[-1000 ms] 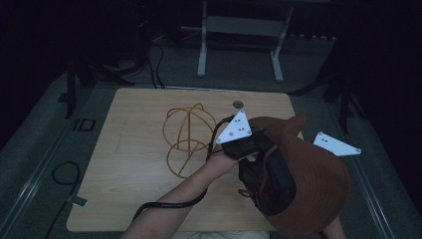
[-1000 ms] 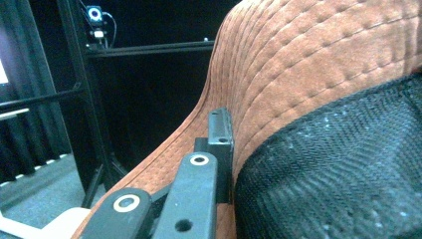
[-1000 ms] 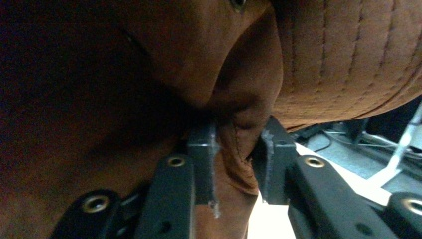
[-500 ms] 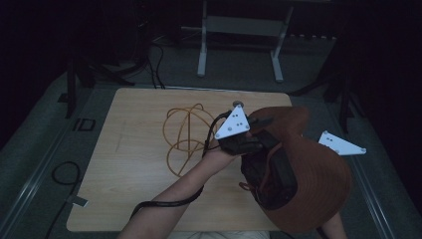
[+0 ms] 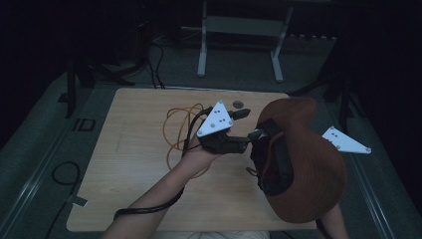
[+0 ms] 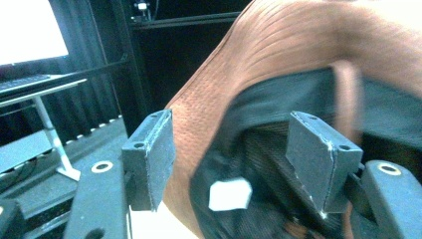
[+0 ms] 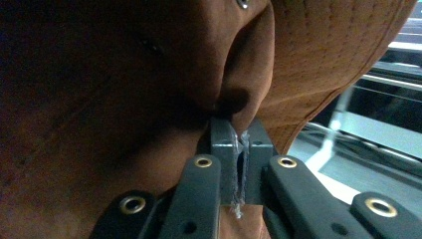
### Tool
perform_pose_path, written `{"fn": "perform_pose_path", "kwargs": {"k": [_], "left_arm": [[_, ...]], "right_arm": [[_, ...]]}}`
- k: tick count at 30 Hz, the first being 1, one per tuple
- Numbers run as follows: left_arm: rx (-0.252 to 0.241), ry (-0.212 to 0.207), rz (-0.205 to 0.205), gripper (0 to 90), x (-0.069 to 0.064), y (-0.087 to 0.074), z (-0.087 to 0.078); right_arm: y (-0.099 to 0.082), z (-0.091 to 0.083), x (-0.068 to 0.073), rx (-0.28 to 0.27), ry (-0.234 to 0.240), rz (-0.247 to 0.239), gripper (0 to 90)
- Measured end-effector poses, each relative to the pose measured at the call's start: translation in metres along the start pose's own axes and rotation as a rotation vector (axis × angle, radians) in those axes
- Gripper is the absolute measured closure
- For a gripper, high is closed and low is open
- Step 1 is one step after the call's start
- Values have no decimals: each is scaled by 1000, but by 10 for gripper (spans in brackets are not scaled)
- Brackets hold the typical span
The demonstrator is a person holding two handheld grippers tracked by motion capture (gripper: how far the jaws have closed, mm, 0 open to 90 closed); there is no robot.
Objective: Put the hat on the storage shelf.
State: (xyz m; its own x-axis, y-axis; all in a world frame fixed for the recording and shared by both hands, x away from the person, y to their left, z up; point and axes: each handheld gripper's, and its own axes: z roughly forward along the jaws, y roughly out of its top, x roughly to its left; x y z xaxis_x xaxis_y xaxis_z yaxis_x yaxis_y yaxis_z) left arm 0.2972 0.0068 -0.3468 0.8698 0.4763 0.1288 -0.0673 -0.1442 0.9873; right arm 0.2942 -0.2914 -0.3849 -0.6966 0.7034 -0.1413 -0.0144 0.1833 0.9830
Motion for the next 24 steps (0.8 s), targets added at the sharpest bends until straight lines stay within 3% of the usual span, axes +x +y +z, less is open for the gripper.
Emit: {"fn": "perform_pose_path", "kwargs": {"k": [3, 4, 5, 7, 10, 12, 16, 19, 24], "left_arm": [[13, -11, -18, 354, -3, 3, -7], [19, -15, -6, 354, -6, 4, -9], [25, -12, 7, 354, -8, 4, -11], [23, -21, 3, 354, -13, 3, -15], [18, -28, -4, 352, -22, -1, -21], [23, 6, 17, 352, -29, -5, -27], [11, 51, -17, 337, -37, -14, -41], [17, 80, 0, 325, -47, -20, -52], [49, 131, -10, 325, -55, -50, -77]], "right_arm": [[-1, 3, 2, 41, -113, -28, 875], [-1, 5, 3, 56, -152, -46, 875], [-1, 7, 5, 59, -180, -26, 875], [-2, 8, 4, 81, -209, -73, 875], [-3, 12, 4, 100, -252, -76, 875], [-2, 15, 3, 83, -240, -65, 875], [4, 19, 1, 48, -198, -46, 875], [13, 26, 2, 14, -178, -20, 875], [30, 42, 5, -18, -126, -25, 875]]}}
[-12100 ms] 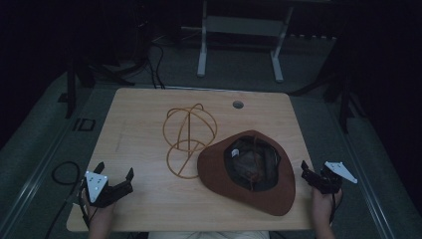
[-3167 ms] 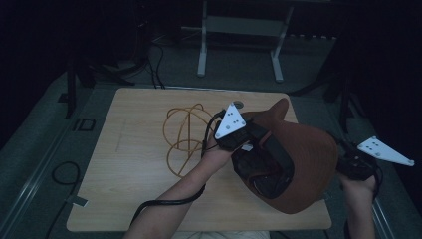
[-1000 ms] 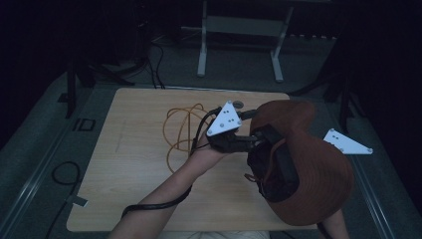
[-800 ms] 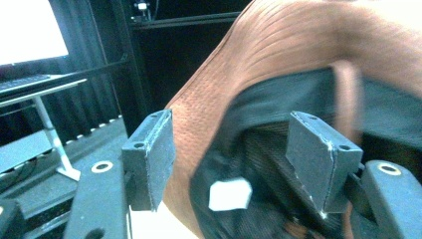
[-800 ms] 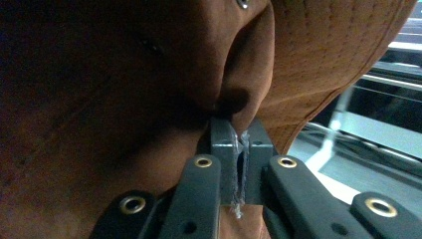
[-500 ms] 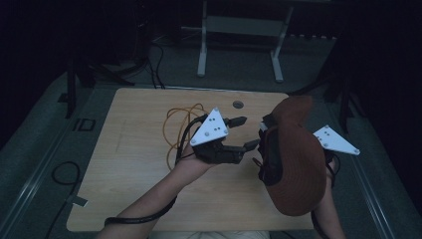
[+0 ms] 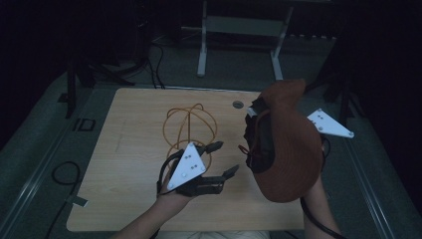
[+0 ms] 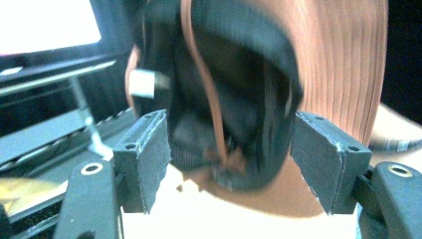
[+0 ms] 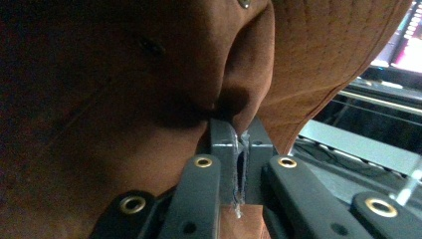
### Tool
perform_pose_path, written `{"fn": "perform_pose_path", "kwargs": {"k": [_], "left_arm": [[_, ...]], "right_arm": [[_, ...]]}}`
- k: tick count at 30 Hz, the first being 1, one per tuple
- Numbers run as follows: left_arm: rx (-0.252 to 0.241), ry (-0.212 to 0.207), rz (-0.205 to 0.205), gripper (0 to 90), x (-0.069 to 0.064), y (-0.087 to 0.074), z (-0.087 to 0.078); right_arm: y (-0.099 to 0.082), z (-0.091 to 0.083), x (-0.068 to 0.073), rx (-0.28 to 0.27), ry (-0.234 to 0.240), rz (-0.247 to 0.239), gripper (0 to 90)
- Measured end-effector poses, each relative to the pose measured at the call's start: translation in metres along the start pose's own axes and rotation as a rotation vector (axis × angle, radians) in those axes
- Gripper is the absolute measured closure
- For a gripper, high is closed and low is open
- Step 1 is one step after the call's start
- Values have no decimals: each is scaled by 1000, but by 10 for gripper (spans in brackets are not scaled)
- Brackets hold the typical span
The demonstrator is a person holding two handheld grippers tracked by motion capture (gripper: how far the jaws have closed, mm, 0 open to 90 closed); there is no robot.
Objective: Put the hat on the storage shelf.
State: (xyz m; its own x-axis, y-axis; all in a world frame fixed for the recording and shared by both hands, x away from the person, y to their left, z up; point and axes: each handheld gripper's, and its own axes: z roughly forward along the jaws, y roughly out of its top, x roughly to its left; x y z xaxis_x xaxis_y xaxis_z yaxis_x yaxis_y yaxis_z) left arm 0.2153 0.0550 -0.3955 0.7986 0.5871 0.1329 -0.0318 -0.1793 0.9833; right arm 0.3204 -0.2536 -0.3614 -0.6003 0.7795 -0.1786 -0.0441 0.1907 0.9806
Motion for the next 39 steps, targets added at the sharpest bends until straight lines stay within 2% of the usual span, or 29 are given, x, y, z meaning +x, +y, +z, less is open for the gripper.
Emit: {"fn": "perform_pose_path", "kwargs": {"k": [1, 3, 5, 8, 11, 14, 16, 18, 20, 22, 24, 26, 30, 33, 38, 39], "left_arm": [[13, 2, -13, 324, 1, -7, -5], [30, 25, -29, 324, 3, -21, -16], [31, 48, -33, 324, 5, -36, -29], [29, 86, -60, 322, 9, -57, -48], [27, 144, -67, 296, 15, -80, -68], [28, 198, -144, 296, 25, -105, -85], [33, 254, -168, 296, 32, -121, -96], [45, 285, -185, 296, 38, -131, -102], [54, 312, -183, 296, 42, -136, -107], [51, 318, -194, 297, 46, -140, -112], [55, 343, -192, 297, 50, -143, -116], [48, 356, -215, 298, 54, -145, -120], [43, 364, -256, 299, 60, -151, -122], [53, 366, -258, 300, 60, -153, -121], [58, 363, -264, 301, 61, -156, -119], [57, 361, -266, 311, 61, -157, -119]], "right_arm": [[3, 4, 1, 0, 9, -12, 875], [10, 13, 3, -4, 16, -3, 874], [17, 24, 6, -13, 18, -3, 874], [25, 37, 8, -13, 14, -22, 874], [35, 52, 9, -12, 16, -21, 874], [48, 69, 14, -13, 16, -21, 874], [54, 79, 20, -12, 32, -25, 874], [61, 93, 28, -5, 32, -25, 874], [66, 105, 36, 5, 44, -36, 873], [71, 116, 43, 15, 66, -44, 873], [74, 125, 51, 25, 99, -35, 873], [74, 134, 58, 38, 128, -32, 872], [70, 147, 75, 79, 154, -61, 871], [66, 155, 87, 98, 182, -72, 868], [62, 164, 100, 142, 202, -118, 851], [61, 165, 100, 147, 207, -147, 847]]}}
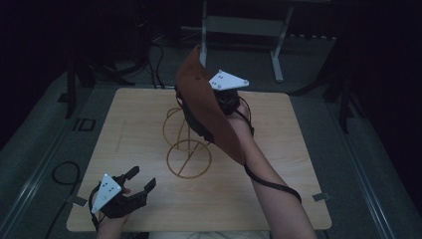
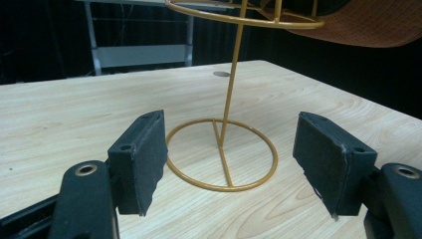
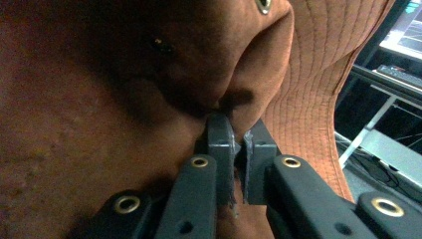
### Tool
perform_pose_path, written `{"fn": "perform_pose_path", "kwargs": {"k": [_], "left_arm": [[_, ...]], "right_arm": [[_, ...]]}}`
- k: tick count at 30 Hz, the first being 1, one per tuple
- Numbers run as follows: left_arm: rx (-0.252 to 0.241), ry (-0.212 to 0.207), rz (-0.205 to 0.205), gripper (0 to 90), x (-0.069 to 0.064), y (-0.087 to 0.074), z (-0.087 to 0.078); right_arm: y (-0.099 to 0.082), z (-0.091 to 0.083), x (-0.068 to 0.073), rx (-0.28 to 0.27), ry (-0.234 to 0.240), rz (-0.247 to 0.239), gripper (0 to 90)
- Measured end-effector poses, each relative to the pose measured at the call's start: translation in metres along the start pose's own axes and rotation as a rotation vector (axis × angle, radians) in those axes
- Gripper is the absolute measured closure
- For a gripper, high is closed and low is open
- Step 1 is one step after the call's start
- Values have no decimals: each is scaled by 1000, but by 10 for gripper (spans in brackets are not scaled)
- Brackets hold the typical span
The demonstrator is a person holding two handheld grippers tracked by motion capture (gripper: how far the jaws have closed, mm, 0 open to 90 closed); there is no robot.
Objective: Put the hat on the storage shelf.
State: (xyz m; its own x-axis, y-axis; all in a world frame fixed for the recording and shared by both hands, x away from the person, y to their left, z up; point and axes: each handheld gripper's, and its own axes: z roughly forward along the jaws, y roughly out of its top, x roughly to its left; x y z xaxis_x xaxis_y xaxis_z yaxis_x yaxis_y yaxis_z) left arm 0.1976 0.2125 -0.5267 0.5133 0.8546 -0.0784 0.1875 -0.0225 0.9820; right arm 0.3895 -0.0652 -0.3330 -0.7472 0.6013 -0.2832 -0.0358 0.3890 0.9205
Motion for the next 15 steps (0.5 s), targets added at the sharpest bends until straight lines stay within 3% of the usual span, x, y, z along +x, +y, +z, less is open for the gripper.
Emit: {"fn": "perform_pose_path", "kwargs": {"k": [2, 3, 6, 10, 11, 15], "left_arm": [[10, -2, 3, 315, -1, -1, 1], [10, -2, 5, 315, -2, -2, 1], [18, -12, 3, 315, -3, -3, 3], [29, -14, 5, 315, -3, -5, 4], [29, -12, 5, 314, -3, -5, 4], [28, -16, -9, 314, -1, -6, 4]], "right_arm": [[0, 4, 4, -4, 6, 24, 838], [-1, 5, 5, 3, 6, -5, 831], [0, 10, 13, 13, 2, -14, 780], [-4, 23, 28, 93, -43, -129, 584], [-6, 25, 29, 103, -42, -131, 539], [-12, 29, 20, 121, -12, -22, 428]]}}
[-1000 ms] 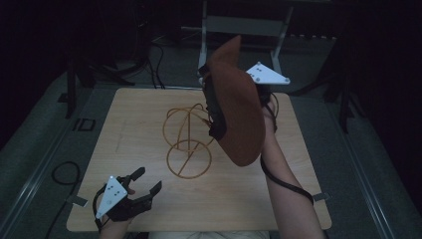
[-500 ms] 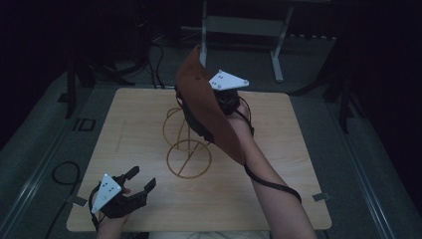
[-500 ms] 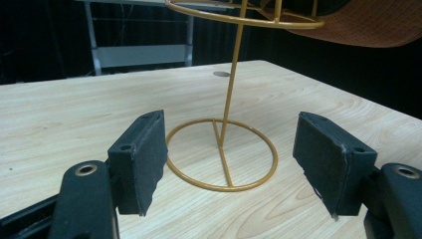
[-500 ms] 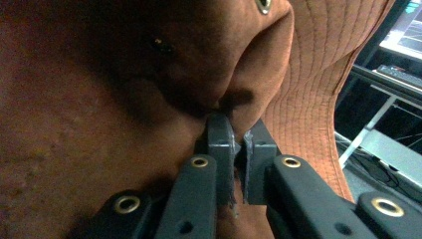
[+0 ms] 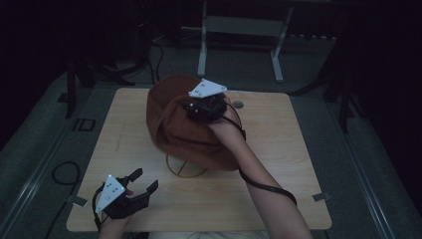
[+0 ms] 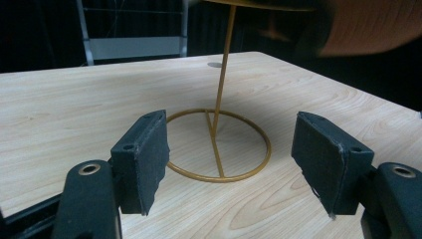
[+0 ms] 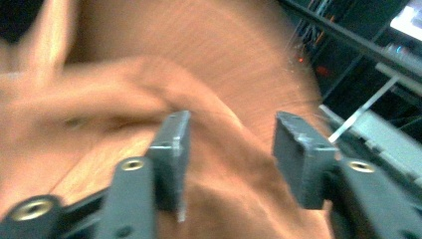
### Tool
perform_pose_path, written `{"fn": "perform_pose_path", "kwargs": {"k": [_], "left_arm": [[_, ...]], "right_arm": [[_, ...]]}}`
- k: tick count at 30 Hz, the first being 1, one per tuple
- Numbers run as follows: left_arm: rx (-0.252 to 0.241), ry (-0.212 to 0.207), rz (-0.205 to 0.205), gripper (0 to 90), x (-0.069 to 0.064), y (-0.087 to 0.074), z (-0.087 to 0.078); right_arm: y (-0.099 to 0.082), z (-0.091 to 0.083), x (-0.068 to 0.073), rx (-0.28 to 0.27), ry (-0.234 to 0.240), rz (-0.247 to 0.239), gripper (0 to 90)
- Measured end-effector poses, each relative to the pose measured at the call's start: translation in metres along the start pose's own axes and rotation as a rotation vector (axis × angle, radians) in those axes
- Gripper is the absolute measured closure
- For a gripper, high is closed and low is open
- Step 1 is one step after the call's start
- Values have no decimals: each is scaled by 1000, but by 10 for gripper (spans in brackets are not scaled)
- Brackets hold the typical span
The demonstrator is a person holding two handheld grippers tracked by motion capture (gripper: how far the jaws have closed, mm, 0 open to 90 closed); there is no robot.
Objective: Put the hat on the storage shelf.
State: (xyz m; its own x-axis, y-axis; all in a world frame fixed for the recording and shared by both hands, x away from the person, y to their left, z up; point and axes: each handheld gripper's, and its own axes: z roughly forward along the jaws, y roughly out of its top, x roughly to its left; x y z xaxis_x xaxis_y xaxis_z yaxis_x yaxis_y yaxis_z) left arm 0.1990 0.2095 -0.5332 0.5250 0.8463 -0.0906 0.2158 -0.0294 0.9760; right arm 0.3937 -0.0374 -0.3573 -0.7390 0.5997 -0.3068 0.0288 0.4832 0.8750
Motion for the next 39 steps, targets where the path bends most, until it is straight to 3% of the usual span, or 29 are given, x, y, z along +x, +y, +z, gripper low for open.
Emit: {"fn": "perform_pose_path", "kwargs": {"k": [4, 14, 19, 27, 28, 29, 31, 32, 35, 39], "left_arm": [[-2, -1, -17, 314, 2, -1, 0], [13, 0, 3, 314, 1, -3, 3], [17, -9, 2, 313, 0, -4, 5], [29, -3, 13, 261, 0, -5, 7], [30, -3, 15, 261, 0, -6, 8], [38, 8, 18, 178, 0, -6, 9], [39, 6, 7, 151, 1, -8, 11], [39, 34, 0, 139, 3, -10, 11], [38, 52, -10, 109, 5, -11, 10], [36, 59, -12, 97, 7, -12, 10]], "right_arm": [[-8, -5, -12, -33, 55, 90, 399], [-19, -24, -22, -76, 72, 145, 367], [-30, -42, -28, -96, 126, 195, 311], [-50, -60, -39, -117, 162, 234, 233], [-53, -62, -41, -118, 165, 231, 192], [-61, -67, -43, -104, 168, 223, 151], [-67, -71, -45, -118, 185, 244, 143], [-71, -73, -46, -121, 194, 254, 143], [-82, -76, -46, -98, 192, 231, 141], [-94, -79, -49, -88, 196, 237, 141]]}}
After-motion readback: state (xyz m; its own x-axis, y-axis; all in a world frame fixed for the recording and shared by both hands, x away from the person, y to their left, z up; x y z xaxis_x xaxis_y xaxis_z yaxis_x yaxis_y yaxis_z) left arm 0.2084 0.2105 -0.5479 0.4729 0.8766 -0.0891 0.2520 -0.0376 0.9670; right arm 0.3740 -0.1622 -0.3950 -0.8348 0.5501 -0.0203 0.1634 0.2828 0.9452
